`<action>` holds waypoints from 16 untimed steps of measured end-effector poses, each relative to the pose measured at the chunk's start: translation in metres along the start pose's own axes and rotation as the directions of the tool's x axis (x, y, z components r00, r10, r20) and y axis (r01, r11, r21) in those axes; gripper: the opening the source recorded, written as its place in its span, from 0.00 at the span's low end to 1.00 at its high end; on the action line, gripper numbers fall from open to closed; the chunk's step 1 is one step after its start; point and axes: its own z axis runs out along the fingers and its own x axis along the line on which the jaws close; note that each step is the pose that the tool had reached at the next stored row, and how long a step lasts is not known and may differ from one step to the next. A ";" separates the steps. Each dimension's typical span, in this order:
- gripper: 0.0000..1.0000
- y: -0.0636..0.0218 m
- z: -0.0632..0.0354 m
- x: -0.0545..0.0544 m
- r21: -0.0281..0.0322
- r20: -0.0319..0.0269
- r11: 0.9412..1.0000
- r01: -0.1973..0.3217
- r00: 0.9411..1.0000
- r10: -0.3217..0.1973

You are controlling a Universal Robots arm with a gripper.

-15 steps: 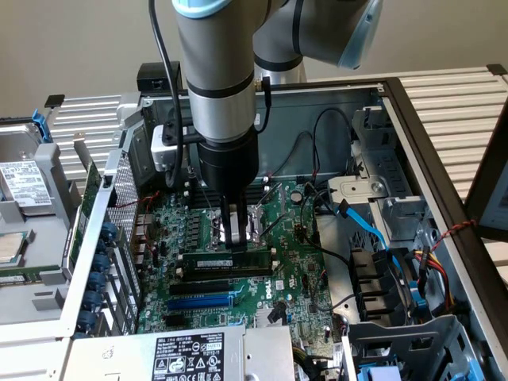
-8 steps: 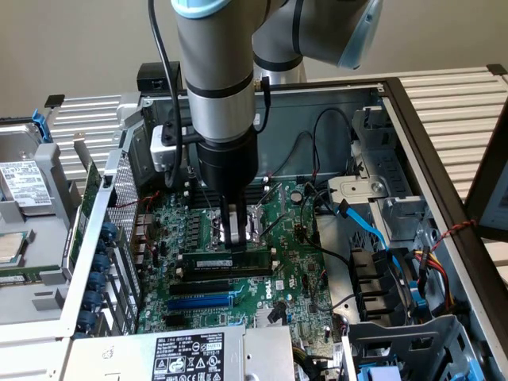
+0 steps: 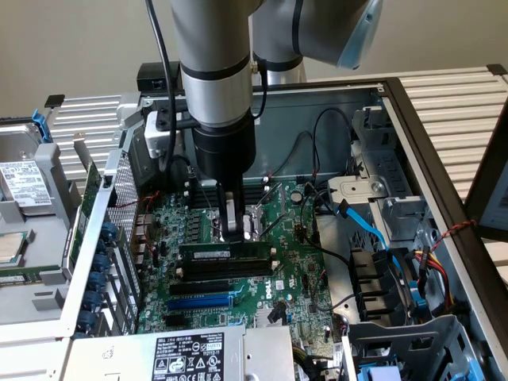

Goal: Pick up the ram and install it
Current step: 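Insert the ram into the slot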

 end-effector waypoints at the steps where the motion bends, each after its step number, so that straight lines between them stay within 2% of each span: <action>1: 0.13 0.0004 -0.0007 0.000 0.004 0.000 1.000 0.000 1.000 0.000; 2: 0.13 0.0006 -0.0006 0.000 0.010 0.000 1.000 0.000 1.000 0.000; 4: 0.13 0.0008 -0.0006 0.000 0.030 0.001 1.000 -0.001 1.000 0.001; 16: 0.13 0.0013 0.0003 -0.001 0.030 -0.002 1.000 -0.001 1.000 0.001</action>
